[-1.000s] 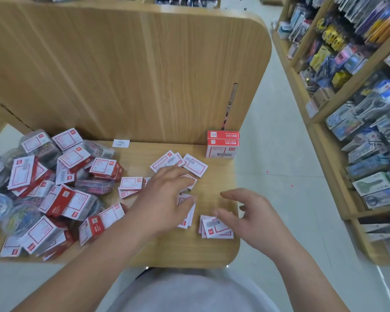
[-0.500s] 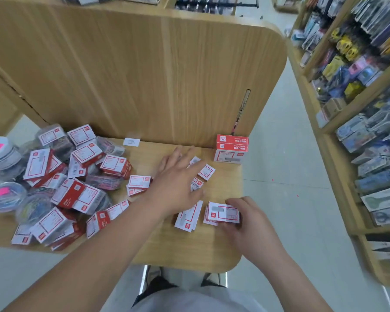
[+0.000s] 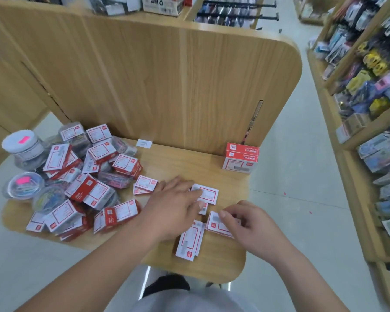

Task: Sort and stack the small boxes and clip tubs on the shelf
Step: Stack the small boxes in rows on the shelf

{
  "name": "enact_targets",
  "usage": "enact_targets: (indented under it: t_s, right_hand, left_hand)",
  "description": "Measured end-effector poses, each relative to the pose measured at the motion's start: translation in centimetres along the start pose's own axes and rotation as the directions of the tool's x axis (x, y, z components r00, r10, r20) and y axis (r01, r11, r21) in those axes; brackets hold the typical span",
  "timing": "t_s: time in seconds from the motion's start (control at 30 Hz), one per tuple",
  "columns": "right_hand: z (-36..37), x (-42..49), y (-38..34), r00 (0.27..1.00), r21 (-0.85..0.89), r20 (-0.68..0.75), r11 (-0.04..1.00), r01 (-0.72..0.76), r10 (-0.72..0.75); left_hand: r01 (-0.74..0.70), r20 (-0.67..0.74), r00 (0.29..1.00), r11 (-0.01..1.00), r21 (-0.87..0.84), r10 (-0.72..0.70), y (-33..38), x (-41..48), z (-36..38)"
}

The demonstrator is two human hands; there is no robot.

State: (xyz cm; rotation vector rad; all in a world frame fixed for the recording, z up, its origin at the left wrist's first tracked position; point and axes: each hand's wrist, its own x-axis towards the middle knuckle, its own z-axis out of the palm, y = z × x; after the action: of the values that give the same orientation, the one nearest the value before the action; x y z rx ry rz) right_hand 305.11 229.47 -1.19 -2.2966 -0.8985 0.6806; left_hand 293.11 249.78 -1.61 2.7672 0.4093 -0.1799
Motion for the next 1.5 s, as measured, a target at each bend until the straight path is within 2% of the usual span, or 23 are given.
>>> enact_targets:
  t_s: [0.07,0.13,0.3,0.37,0.6,0.67,0.73,0.77,0.8,0.83,0.87,0.9,0.97,1.07,1.17,1.23,1.3,1.37,1.4,1.5]
  right_hand:
    - [-0.1,1.1,-0.7,0.999,-0.201,-0.033,0.979,-0.032,0.025]
    - [-0.1,2.2,-1.7,0.993,-0.298,-0.105,0.952,-0.075,0.045]
    - [0.5,3.4,-2.8,0.978,-0.184,-0.153,0.968,-0.168,0.141]
    - [1.1,3.3,-2.8,0.971,-0.146,-0.176,0.971,-0.189,0.163]
    - [1.9,3.2,-3.4,0.952,-0.015,-0.191,0.969,-0.246,0.239]
    - [1.9,3.7,-3.5,0.942,0.017,-0.198,0.962,-0.274,0.272]
    - [1.6,4.1,-3.9,0.922,0.160,-0.225,0.945,-0.284,0.315]
    - [1.3,4.4,-4.4,0.919,0.255,-0.233,0.932,-0.258,0.319]
    - [1.0,4.7,-5.2,0.924,0.339,-0.230,0.915,-0.217,0.305]
    - [0.6,4.9,-6.1,0.935,0.413,-0.220,0.895,-0.171,0.280]
    - [0.2,5.0,-6.9,0.947,0.486,-0.205,0.866,-0.119,0.246]
    - [-0.1,5.1,-7.7,0.960,0.557,-0.192,0.828,-0.066,0.205]
    - [-0.5,5.4,-8.8,0.971,0.660,-0.175,0.752,-0.009,0.165]
    - [-0.2,6.1,-9.0,0.966,0.683,-0.198,0.730,0.013,0.168]
    - [-0.5,6.4,-8.6,0.970,0.607,-0.198,0.795,0.009,0.140]
    - [-1.0,6.4,-8.7,0.980,0.540,-0.171,0.841,0.003,0.106]
    - [-1.1,6.7,-8.7,0.977,0.546,-0.166,0.838,-0.020,0.132]
    - [-0.8,6.8,-8.6,0.951,0.567,-0.221,0.822,-0.055,0.215]
    - [-0.6,6.8,-8.5,0.927,0.538,-0.273,0.840,-0.075,0.258]
    - [-0.3,6.5,-8.9,0.883,0.487,-0.375,0.871,-0.071,0.282]
  left_hand:
    - [-0.005,-0.025,1.000,0.997,-0.082,0.003,-0.6,0.6,-1.1]
    - [-0.051,-0.036,0.998,0.996,-0.076,0.049,-1.4,1.9,-2.0]
    - [-0.195,0.105,0.974,0.980,-0.051,0.199,-1.1,5.1,-2.4]
    - [-0.236,0.122,0.964,0.971,-0.022,0.237,-1.1,5.9,-2.1]
    - [-0.184,0.195,0.960,0.977,-0.105,0.202,-1.3,7.1,-2.3]
    - [-0.186,0.134,0.969,0.971,-0.152,0.207,-1.6,7.3,-2.3]
    - [-0.135,0.013,0.989,0.947,-0.290,0.145,-2.1,7.3,-2.7]
    - [-0.066,-0.017,0.998,0.889,-0.454,0.065,-2.3,7.3,-3.3]
    - [-0.003,-0.008,1.000,0.754,-0.657,-0.003,-2.4,7.2,-4.1]
    - [0.050,0.028,0.998,0.573,-0.818,-0.047,-2.3,6.9,-5.0]
    - [0.096,0.070,0.994,0.414,-0.905,-0.078,-2.2,6.5,-5.8]
    - [0.127,0.103,0.990,0.318,-0.940,-0.092,-2.0,6.0,-6.3]
    - [0.147,0.126,0.987,0.260,-0.954,-0.096,-1.8,5.3,-6.7]
    - [0.134,0.099,0.985,0.270,-0.954,-0.138,-2.1,5.2,-6.4]
    - [0.073,0.014,0.987,0.377,-0.923,-0.159,-2.8,5.6,-6.5]
    - [0.031,-0.005,0.997,0.443,-0.896,-0.080,-2.8,5.6,-6.9]
    - [0.009,-0.008,0.999,0.412,-0.911,-0.039,-2.7,5.6,-7.0]
    - [0.018,-0.019,0.994,0.334,-0.942,-0.105,-2.4,5.5,-7.0]
    - [0.010,-0.044,0.987,0.336,-0.942,-0.154,-2.3,5.5,-6.9]
    - [-0.097,-0.206,0.964,0.499,-0.861,-0.168,-1.8,5.1,-6.2]
